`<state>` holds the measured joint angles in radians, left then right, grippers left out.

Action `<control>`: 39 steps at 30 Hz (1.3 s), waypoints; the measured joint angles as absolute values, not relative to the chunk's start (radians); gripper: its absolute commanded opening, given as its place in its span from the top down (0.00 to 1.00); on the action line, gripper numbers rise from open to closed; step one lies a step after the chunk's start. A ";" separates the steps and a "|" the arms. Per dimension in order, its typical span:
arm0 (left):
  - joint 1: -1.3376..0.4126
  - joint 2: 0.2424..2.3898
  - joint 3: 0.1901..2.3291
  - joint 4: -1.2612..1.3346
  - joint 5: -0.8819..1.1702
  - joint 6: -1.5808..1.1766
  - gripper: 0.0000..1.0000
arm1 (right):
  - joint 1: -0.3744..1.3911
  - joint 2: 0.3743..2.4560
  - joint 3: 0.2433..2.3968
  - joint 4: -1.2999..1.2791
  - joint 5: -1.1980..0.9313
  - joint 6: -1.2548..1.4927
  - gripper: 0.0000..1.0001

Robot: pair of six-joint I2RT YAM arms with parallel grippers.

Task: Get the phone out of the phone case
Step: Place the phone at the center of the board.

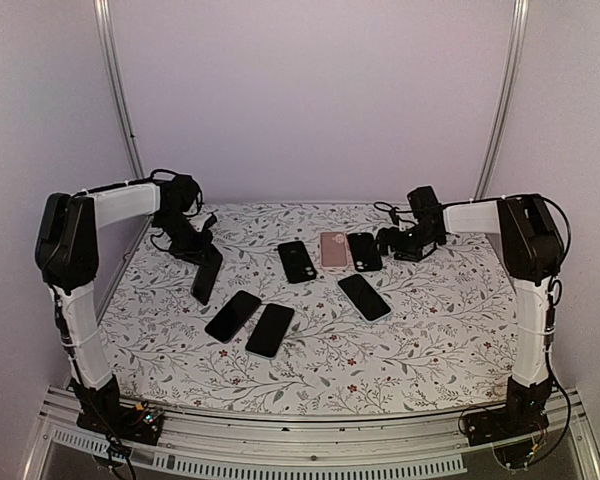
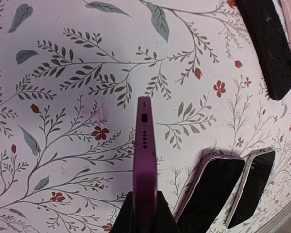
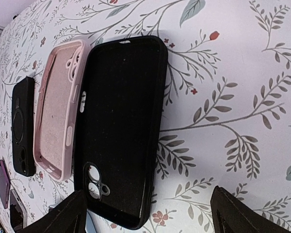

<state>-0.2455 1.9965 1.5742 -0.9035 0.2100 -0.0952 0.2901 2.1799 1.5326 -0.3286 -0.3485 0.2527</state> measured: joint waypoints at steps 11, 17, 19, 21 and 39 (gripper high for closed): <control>-0.247 1.948 1.414 -0.884 0.377 -0.099 1.00 | 0.287 2.103 1.459 -0.307 -0.352 0.250 0.08; -0.265 1.938 1.346 -0.880 0.447 -0.129 1.00 | 0.287 2.058 1.443 -0.287 -0.370 0.250 0.07; -0.273 1.938 1.327 -0.878 0.470 -0.141 0.99 | 0.287 2.042 1.430 -0.281 -0.377 0.250 0.07; -0.277 1.935 1.311 -0.872 0.492 -0.149 0.99 | 0.287 2.030 1.417 -0.276 -0.382 0.251 0.07; -0.284 1.908 1.209 -0.768 0.356 -0.189 0.45 | 0.296 1.966 1.326 -0.256 -0.403 0.254 0.06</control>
